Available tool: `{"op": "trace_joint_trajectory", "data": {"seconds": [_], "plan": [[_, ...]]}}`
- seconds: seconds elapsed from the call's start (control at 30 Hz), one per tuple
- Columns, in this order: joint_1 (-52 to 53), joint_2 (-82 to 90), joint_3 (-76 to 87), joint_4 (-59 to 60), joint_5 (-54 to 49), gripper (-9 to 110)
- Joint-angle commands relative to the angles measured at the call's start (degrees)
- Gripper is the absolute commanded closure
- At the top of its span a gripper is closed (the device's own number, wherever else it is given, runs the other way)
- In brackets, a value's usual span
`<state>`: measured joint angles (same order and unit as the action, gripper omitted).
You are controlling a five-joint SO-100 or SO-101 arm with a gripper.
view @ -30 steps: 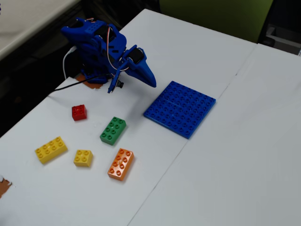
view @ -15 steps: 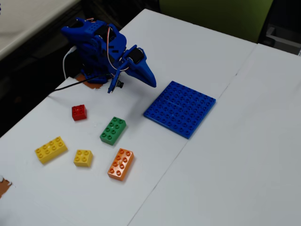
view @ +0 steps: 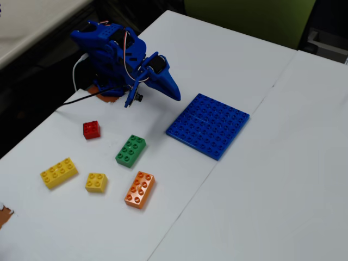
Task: Pick up the 2x2 yellow block and go up the 8x8 blue block.
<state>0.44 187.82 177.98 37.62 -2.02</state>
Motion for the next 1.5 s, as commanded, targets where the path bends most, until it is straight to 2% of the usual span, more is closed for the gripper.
{"op": "trace_joint_trajectory", "data": {"seconds": [0.0, 0.13, 0.23, 0.5, 0.87, 1.23, 1.47], "plan": [[-0.44, 2.37, 2.46, 0.18, 0.26, 101], [-0.26, 2.37, 2.37, -3.34, -1.14, 101], [0.26, 2.29, -0.26, -6.59, -10.37, 101], [4.83, -13.62, -21.09, -4.83, -22.50, 101], [6.33, -46.76, -61.88, 22.85, -54.93, 101], [17.23, -72.77, -95.98, 48.69, -85.25, 101], [25.75, -83.50, -108.11, 58.89, -104.50, 100]]}}
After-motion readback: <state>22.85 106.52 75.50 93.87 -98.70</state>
